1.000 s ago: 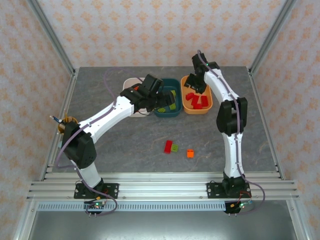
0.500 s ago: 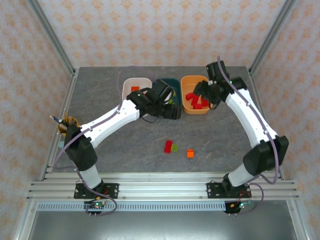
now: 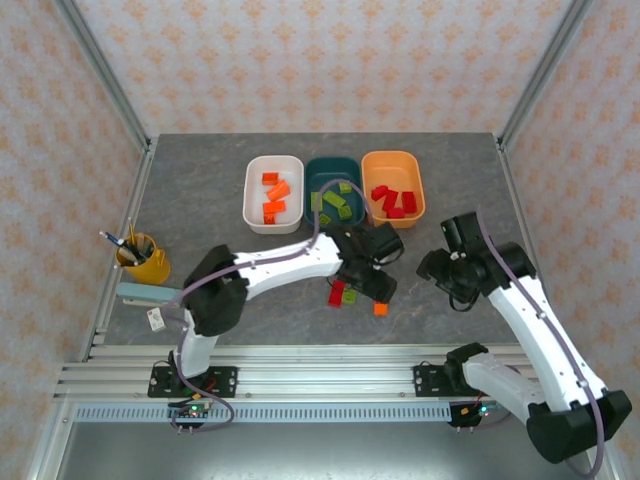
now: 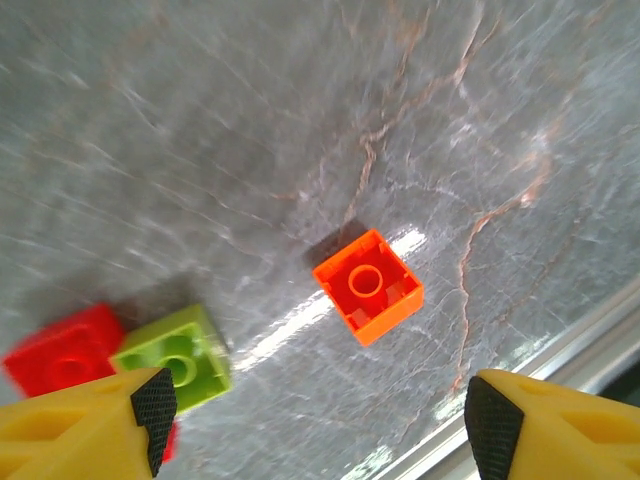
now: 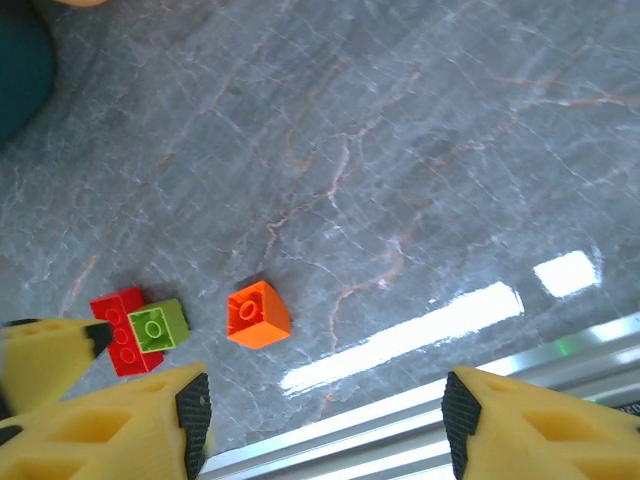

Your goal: Sort the legos into containers by color

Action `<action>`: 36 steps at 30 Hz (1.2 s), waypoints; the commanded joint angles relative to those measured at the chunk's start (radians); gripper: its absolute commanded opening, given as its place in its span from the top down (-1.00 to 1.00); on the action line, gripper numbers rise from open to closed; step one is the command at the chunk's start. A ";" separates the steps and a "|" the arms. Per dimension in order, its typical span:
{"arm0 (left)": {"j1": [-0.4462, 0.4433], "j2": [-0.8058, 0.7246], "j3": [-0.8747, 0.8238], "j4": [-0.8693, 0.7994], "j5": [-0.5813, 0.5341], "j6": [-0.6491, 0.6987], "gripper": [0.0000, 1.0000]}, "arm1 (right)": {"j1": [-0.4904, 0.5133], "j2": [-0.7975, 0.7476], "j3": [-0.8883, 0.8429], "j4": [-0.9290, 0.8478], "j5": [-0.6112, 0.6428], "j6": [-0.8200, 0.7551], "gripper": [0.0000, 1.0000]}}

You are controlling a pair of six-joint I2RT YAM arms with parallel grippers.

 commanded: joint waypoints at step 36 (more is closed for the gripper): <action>-0.065 0.288 0.278 -0.171 -0.038 -0.443 0.35 | 0.004 -0.275 -0.068 -0.121 -0.048 -0.011 -0.46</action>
